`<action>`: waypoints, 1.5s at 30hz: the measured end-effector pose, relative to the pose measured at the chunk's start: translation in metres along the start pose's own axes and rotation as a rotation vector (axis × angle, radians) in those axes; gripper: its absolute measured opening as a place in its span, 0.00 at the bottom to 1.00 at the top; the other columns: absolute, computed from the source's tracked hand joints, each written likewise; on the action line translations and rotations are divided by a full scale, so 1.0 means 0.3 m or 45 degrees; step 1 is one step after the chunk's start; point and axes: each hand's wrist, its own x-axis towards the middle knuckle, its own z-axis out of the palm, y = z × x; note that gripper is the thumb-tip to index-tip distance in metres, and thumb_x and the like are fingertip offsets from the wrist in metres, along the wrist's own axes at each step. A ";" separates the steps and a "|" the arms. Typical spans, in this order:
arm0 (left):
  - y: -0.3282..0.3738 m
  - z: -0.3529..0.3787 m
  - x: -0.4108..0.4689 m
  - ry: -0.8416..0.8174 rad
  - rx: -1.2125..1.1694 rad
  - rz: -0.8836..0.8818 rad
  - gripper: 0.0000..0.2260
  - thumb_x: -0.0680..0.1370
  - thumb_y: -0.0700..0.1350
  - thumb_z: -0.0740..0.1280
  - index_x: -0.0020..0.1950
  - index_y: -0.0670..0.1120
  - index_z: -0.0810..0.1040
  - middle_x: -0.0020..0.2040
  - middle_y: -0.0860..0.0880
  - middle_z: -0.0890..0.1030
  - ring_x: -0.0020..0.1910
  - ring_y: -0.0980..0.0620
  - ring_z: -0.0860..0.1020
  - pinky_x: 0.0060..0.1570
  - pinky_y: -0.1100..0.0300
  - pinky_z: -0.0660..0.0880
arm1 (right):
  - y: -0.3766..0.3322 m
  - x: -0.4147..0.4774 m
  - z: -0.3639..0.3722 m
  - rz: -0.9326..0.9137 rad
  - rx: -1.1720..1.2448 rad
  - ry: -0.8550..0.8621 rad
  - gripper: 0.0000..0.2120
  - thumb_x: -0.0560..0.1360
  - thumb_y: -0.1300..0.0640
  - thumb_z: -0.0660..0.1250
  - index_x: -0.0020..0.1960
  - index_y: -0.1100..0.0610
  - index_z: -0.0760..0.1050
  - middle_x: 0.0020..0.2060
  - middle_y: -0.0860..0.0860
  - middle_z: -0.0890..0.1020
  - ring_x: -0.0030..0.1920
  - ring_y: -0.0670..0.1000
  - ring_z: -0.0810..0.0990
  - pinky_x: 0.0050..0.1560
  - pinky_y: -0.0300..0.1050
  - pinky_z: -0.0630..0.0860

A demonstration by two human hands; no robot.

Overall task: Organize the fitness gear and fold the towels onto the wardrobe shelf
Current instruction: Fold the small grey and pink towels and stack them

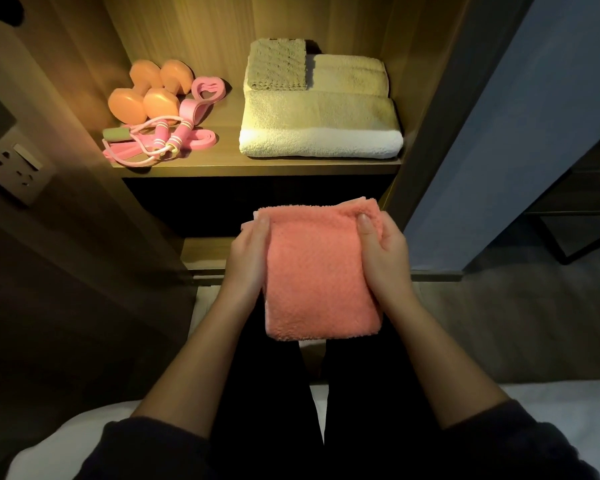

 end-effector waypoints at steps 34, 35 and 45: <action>-0.050 0.015 0.074 0.091 0.287 0.077 0.11 0.80 0.58 0.62 0.48 0.52 0.74 0.45 0.55 0.80 0.37 0.56 0.80 0.33 0.60 0.73 | 0.024 0.033 -0.016 0.030 -0.393 -0.153 0.09 0.80 0.46 0.62 0.53 0.52 0.70 0.42 0.42 0.76 0.40 0.40 0.74 0.31 0.31 0.67; -0.045 0.006 0.072 0.015 0.088 -0.110 0.12 0.79 0.60 0.63 0.47 0.53 0.76 0.43 0.54 0.83 0.36 0.56 0.82 0.33 0.60 0.74 | 0.018 0.046 -0.020 0.072 -0.331 -0.143 0.10 0.80 0.44 0.63 0.54 0.50 0.70 0.44 0.41 0.76 0.42 0.39 0.75 0.33 0.32 0.68; -0.058 0.055 0.064 -0.053 0.535 0.118 0.10 0.82 0.56 0.58 0.56 0.52 0.66 0.45 0.57 0.72 0.41 0.55 0.76 0.22 0.64 0.73 | 0.076 0.073 -0.020 0.380 -0.234 -0.174 0.11 0.80 0.45 0.62 0.56 0.51 0.70 0.47 0.46 0.78 0.43 0.42 0.76 0.32 0.35 0.71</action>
